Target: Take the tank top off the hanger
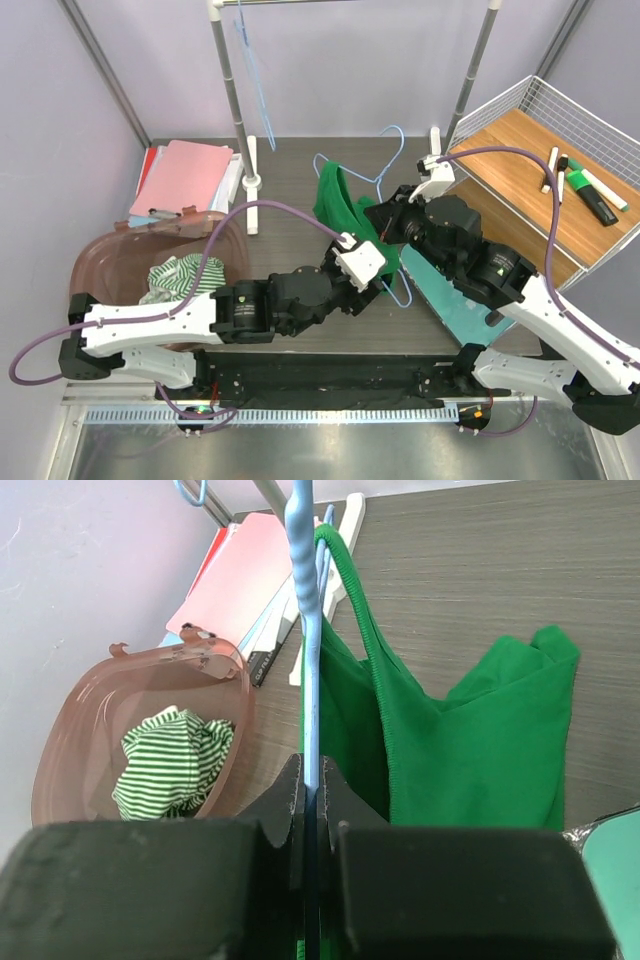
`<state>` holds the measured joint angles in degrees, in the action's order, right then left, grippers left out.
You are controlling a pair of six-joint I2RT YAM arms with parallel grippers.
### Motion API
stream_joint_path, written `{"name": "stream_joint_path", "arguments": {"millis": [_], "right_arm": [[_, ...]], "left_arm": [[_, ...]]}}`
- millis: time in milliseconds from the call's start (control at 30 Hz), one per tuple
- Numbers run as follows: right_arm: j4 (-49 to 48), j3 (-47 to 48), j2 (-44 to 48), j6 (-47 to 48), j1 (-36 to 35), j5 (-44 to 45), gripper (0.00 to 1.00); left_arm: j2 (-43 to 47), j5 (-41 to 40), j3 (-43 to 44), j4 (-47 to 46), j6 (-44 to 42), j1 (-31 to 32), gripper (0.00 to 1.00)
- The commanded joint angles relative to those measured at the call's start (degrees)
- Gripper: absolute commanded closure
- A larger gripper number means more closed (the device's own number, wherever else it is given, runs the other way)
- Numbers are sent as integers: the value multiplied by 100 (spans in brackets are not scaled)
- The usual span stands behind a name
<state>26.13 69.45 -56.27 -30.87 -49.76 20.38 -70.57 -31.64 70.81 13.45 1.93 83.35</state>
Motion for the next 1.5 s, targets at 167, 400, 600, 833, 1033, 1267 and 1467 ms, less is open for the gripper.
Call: {"name": "stream_joint_path", "arguments": {"millis": [167, 400, 600, 833, 1033, 1267, 1467], "right_arm": [[-548, 33, 151, -384, -25, -34, 99], [-600, -2, 143, -516, -34, -43, 99], [-644, -10, 187, -613, -34, -140, 99], [-627, -54, 239, -657, -25, -122, 99], [-583, -63, 204, -683, -25, -61, 99], [-539, -72, 90, -648, -25, 404, 99], [-556, -63, -217, -648, -25, 888, 99]], "left_arm": [[-124, -255, 329, -413, -361, 14, 44], [-203, 35, 355, -440, -237, 14, 45], [-440, -333, 504, -414, -281, 14, 46], [-642, -466, 741, -352, -387, 6, 75], [-722, -466, 874, -168, -343, 6, 100], [-450, 181, 961, 26, 139, 6, 100], [-186, 1089, 926, 61, 694, 6, 100]]}}
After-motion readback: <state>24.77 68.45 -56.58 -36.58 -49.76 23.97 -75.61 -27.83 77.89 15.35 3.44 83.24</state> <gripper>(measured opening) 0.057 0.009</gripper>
